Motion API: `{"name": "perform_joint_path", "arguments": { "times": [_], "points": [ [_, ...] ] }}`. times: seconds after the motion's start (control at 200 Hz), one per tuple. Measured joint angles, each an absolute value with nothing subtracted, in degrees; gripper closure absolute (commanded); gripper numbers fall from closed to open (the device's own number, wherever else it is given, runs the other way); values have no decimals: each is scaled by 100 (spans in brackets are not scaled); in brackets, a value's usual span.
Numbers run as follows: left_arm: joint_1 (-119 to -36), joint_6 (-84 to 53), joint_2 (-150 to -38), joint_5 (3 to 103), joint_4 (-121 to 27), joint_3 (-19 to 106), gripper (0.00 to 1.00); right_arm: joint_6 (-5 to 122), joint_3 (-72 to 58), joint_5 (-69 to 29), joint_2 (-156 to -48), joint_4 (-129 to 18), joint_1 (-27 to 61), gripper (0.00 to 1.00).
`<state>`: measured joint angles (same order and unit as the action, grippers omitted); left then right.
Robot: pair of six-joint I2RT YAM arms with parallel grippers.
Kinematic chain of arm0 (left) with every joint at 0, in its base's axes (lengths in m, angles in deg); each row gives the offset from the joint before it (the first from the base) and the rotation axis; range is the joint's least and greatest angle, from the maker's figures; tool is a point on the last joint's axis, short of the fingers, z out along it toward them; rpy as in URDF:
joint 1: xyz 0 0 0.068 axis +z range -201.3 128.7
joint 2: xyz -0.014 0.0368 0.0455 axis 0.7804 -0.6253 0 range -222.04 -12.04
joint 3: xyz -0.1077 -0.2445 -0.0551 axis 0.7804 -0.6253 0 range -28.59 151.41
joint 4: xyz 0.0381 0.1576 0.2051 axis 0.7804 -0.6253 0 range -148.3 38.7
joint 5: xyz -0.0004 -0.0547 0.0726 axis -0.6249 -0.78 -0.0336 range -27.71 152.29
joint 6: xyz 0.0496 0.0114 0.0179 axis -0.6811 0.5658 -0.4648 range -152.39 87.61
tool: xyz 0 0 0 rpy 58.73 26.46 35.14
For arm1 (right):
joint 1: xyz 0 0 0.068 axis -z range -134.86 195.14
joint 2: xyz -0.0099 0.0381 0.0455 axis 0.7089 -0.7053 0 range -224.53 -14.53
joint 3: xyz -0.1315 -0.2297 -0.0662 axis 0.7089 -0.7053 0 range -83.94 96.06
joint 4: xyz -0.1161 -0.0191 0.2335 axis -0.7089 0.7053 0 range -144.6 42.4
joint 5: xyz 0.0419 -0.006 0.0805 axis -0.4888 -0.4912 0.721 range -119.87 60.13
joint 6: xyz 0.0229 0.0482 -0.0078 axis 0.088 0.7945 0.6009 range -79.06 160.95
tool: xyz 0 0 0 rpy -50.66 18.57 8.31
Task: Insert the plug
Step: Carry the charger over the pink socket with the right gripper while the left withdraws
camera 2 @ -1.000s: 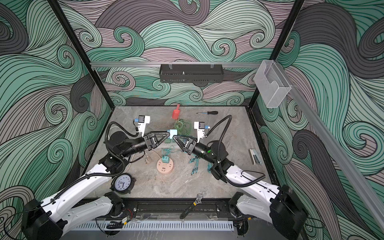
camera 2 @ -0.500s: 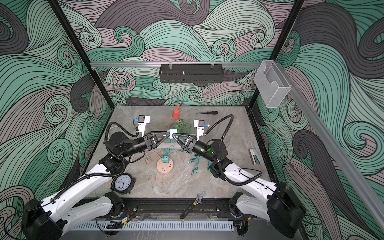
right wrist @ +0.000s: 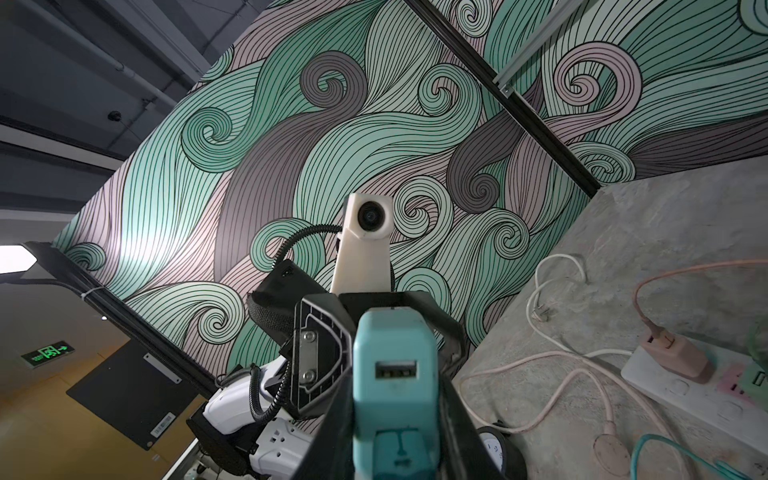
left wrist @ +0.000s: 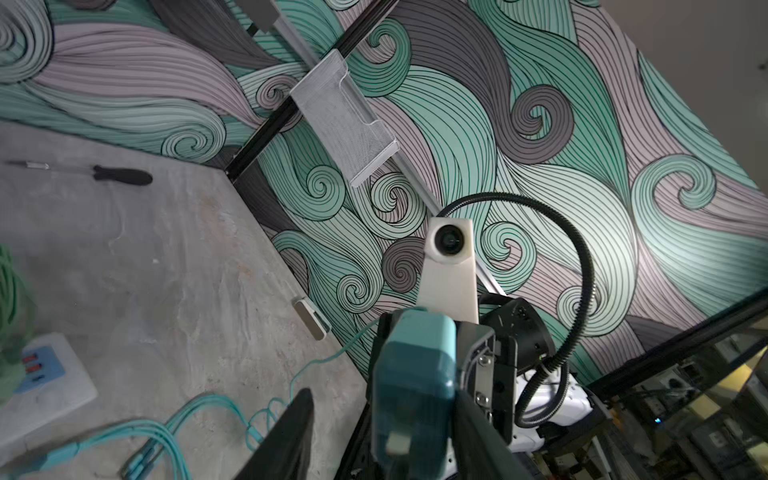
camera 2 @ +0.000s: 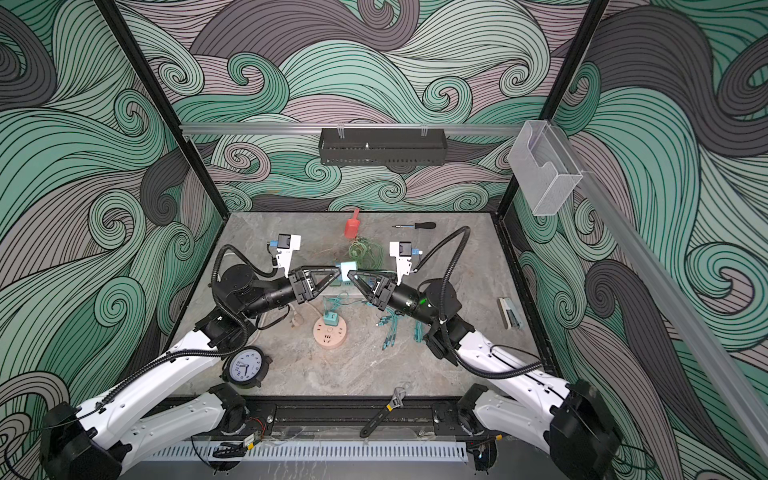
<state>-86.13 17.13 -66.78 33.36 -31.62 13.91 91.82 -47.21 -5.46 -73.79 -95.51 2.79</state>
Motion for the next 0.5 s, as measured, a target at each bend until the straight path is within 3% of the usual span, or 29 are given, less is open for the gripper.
{"name": "perform_joint_path", "arguments": {
  "times": [0.5],
  "points": [
    [-8606, 911, -4842, 4634, -5717, 1109, 36, 6801, -3497, 44, -7421, -6080, 542, 82]
  ]
}}
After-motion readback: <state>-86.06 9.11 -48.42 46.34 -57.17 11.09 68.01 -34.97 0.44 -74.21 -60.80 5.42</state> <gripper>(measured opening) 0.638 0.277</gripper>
